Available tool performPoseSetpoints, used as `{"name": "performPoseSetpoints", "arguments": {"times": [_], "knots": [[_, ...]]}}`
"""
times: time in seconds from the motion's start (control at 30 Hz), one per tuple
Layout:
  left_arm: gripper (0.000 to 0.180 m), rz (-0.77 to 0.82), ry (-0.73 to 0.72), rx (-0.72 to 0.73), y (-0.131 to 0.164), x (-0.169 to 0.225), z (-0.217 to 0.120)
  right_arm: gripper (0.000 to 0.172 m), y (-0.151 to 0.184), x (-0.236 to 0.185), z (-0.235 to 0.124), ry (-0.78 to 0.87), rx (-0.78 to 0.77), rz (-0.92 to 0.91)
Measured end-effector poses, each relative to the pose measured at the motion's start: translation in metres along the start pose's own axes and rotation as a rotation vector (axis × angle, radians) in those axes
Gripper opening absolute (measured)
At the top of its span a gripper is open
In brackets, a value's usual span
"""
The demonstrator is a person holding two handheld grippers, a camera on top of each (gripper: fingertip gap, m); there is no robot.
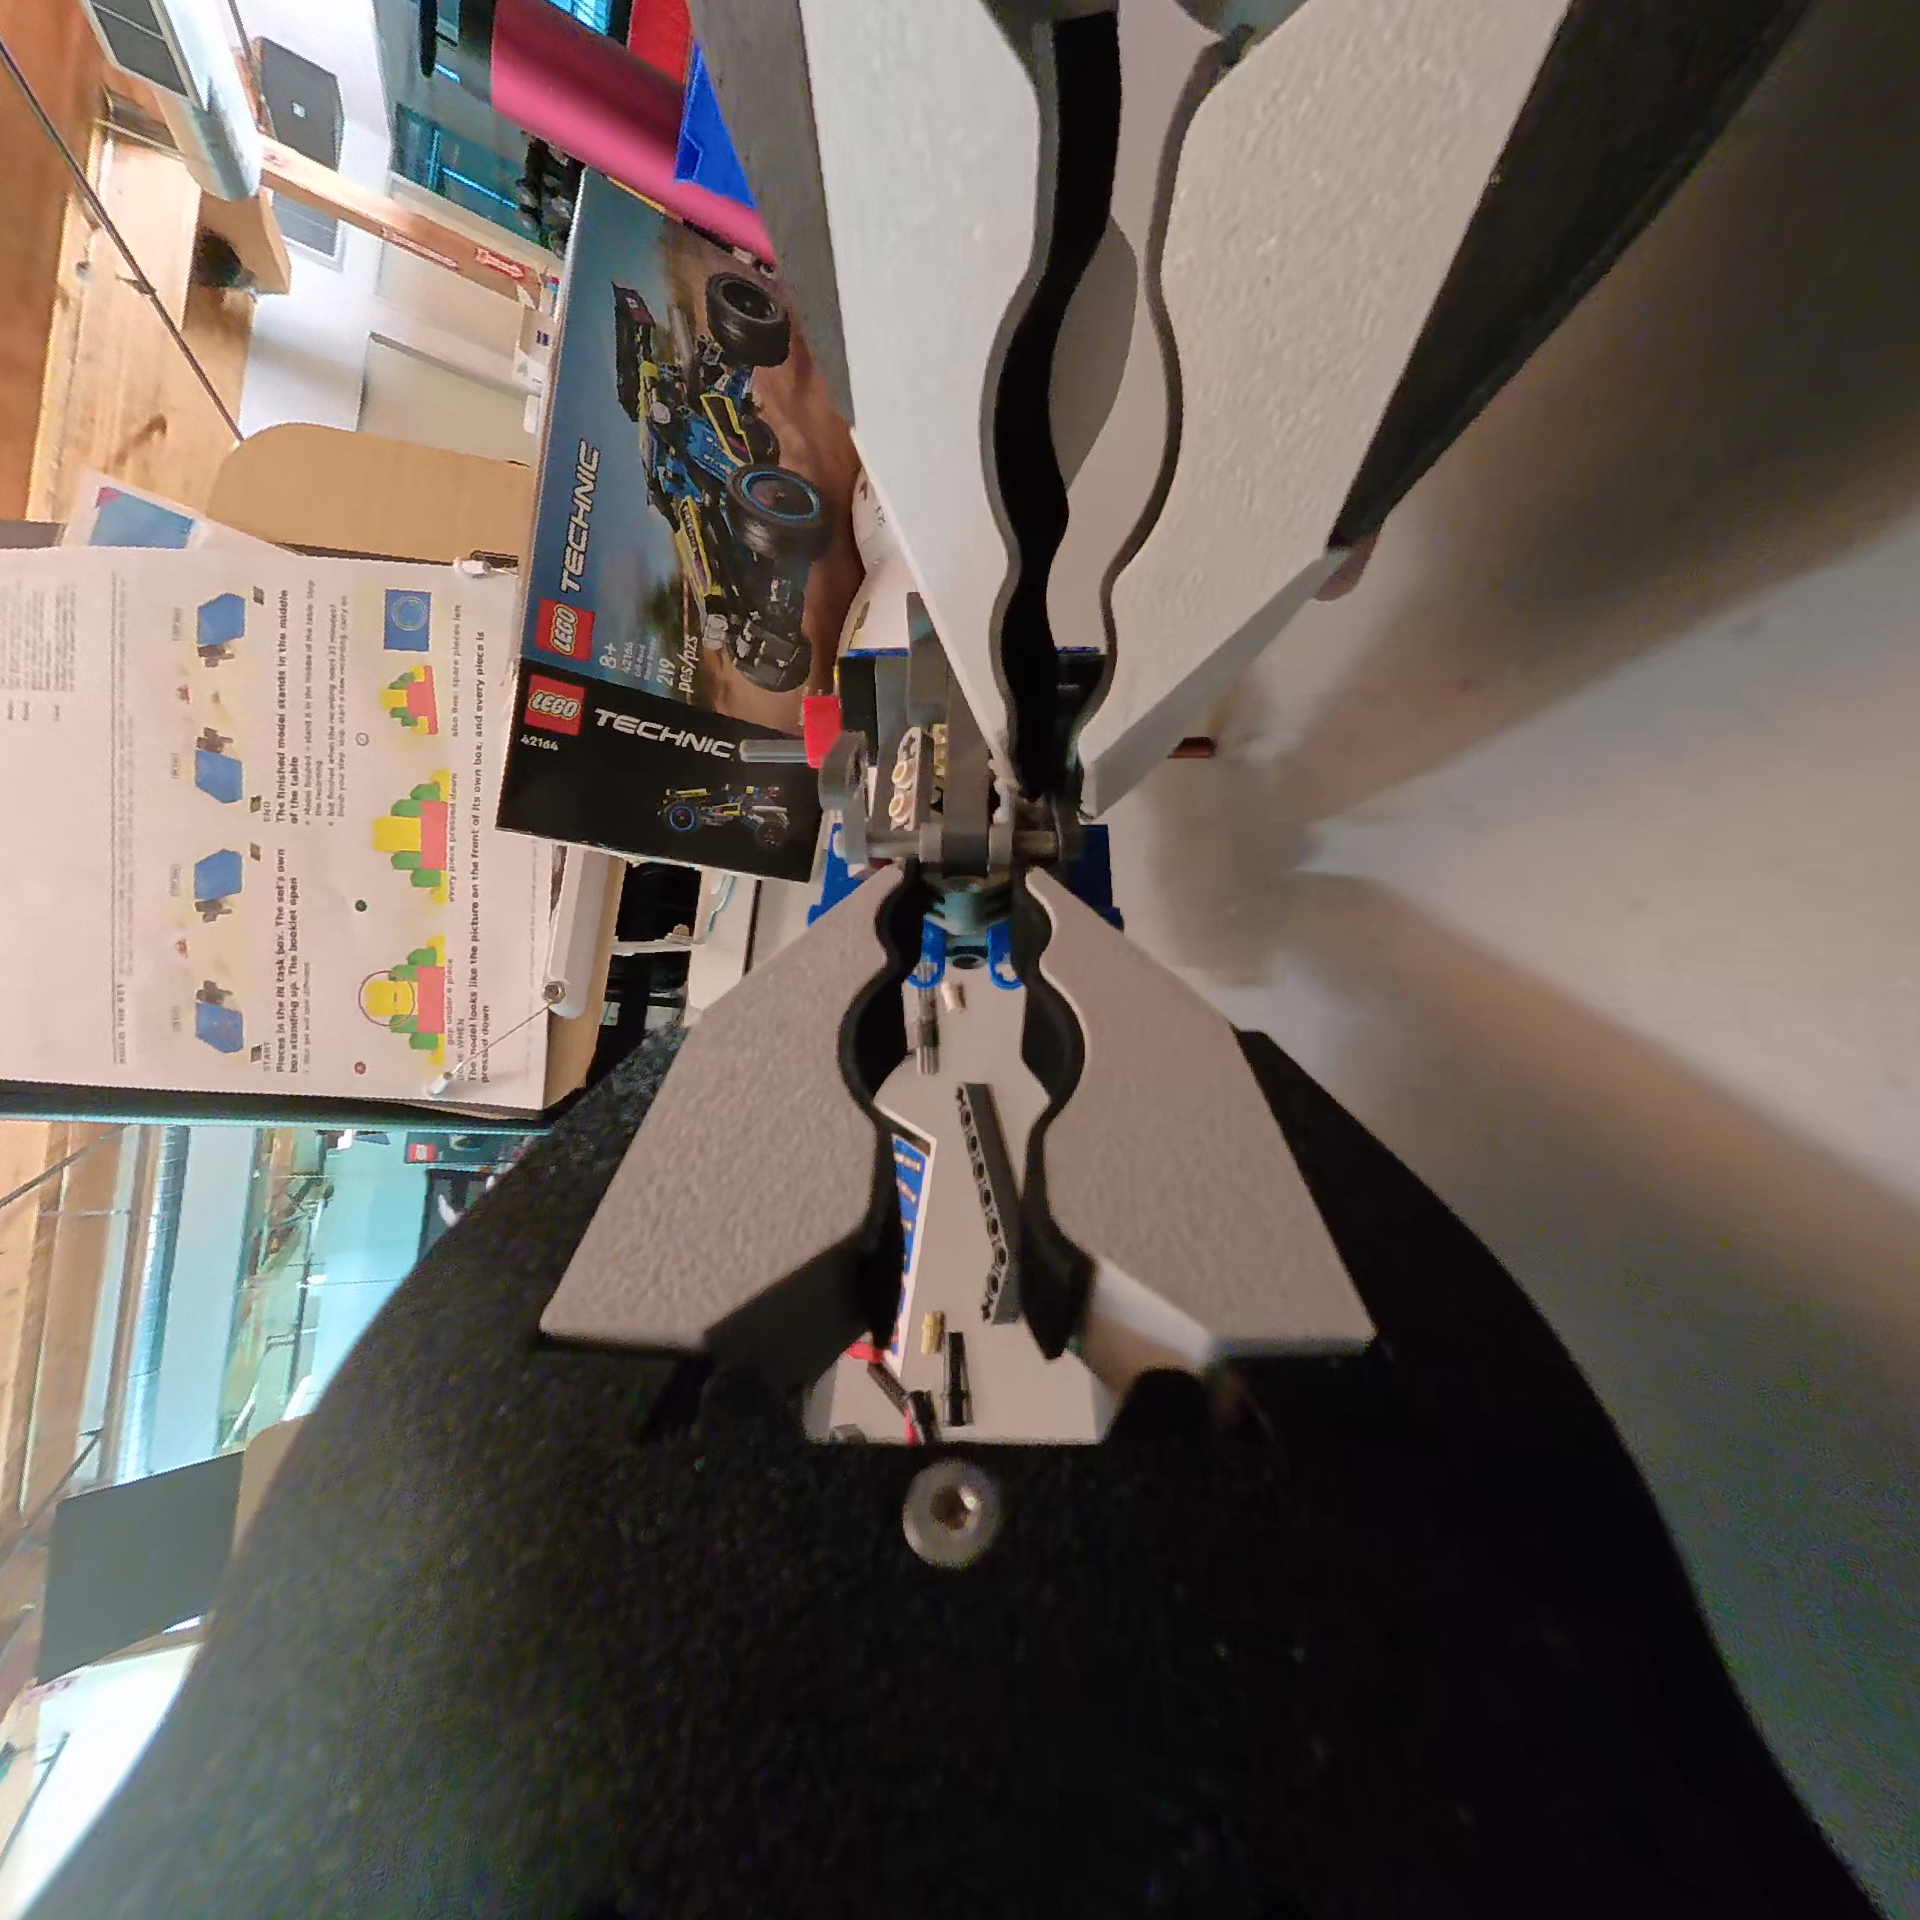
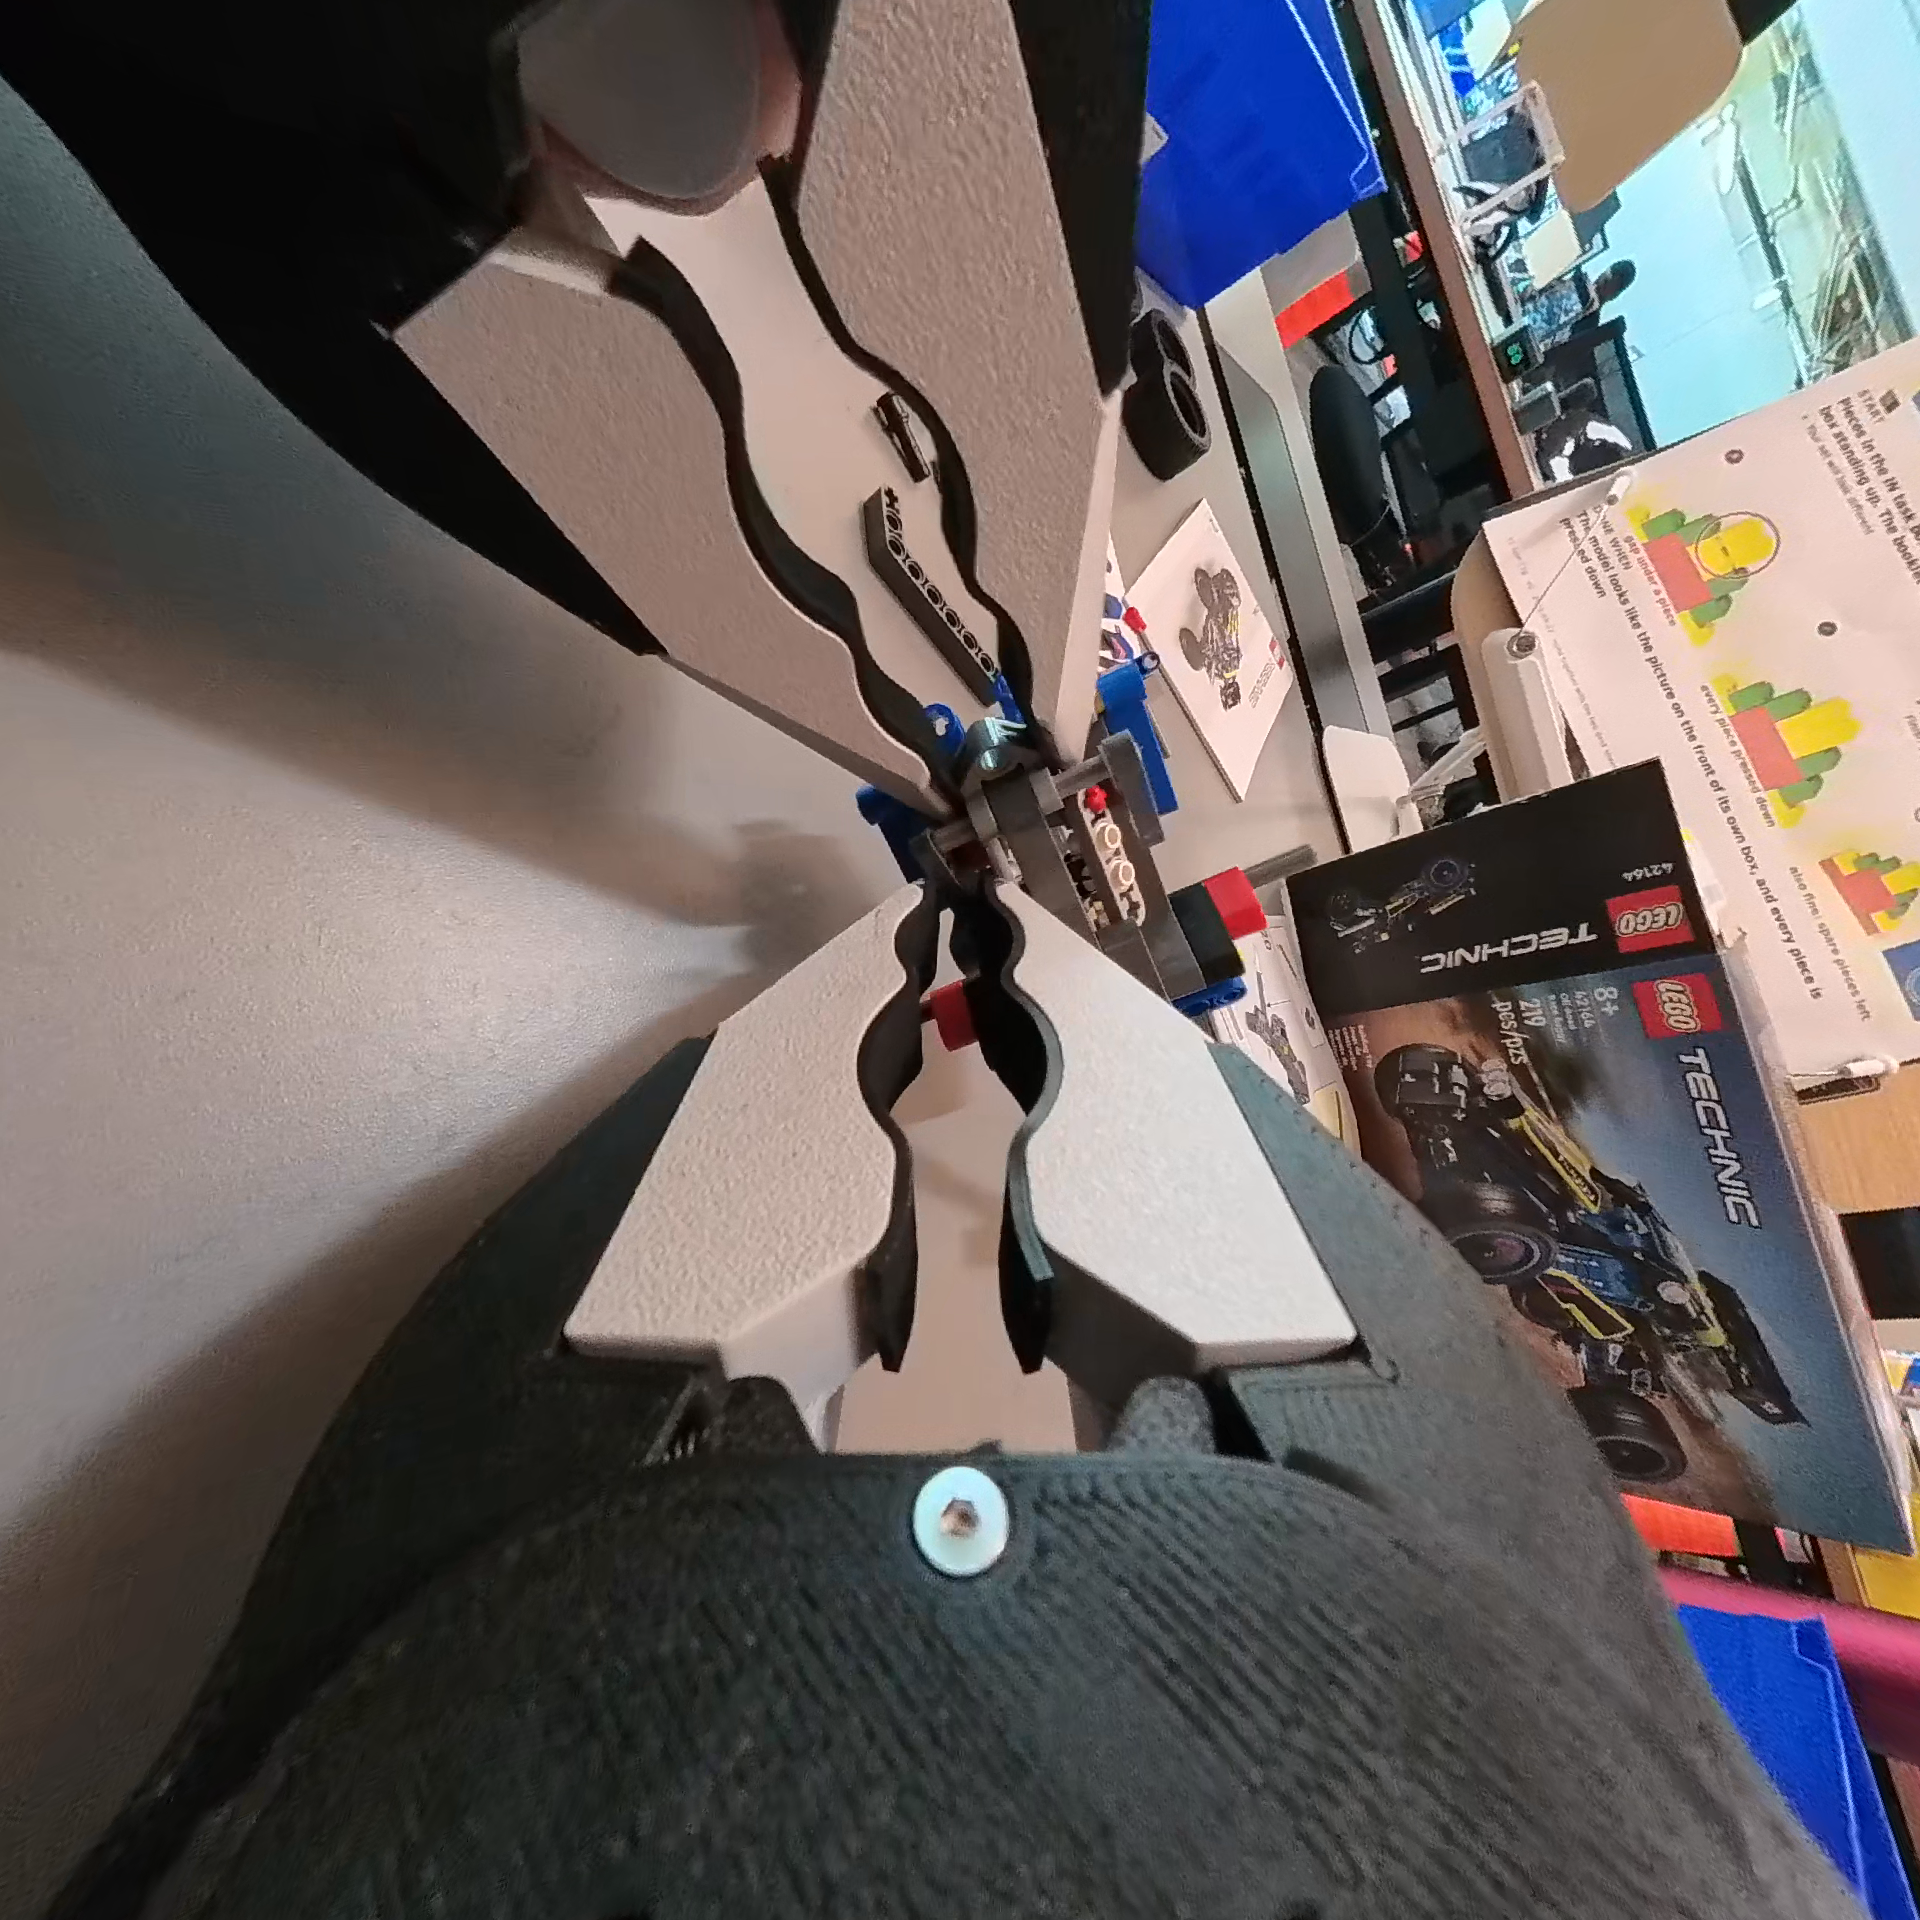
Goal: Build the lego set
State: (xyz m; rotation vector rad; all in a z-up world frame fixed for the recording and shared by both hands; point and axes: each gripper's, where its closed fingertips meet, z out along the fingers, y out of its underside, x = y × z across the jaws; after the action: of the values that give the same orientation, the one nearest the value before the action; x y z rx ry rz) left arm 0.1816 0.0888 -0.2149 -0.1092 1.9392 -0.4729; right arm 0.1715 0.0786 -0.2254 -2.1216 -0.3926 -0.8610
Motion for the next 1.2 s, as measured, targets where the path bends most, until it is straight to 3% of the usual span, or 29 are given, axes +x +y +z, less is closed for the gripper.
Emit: {"name": "performPoseSetpoints", "arguments": {"times": [0.4,0.7,0.87,1.2], "knots": [[0.012,0.054,-0.045,-0.003,-0.0023,-0.0044,-0.0023,0.002,-0.0037,-0.0014,-0.0007,-0.027,0.015,0.065],[0.012,-0.011,-0.026,0.079,-0.0047,-0.007,-0.0052,0.002,-0.0047,0.0028,-0.0027,0.023,0.031,-0.033],[0.012,-0.032,0.013,0.133,-0.006,-0.0049,-0.007,0.003,-0.0056,0.0021,-0.004,-0.048,0.104,0.074],[0.012,0.131,-0.048,0.057,-0.004,-0.004,-0.0049,0.001,-0.0058,-0.0035,-0.0012,-0.126,0.099,0.165]]}}
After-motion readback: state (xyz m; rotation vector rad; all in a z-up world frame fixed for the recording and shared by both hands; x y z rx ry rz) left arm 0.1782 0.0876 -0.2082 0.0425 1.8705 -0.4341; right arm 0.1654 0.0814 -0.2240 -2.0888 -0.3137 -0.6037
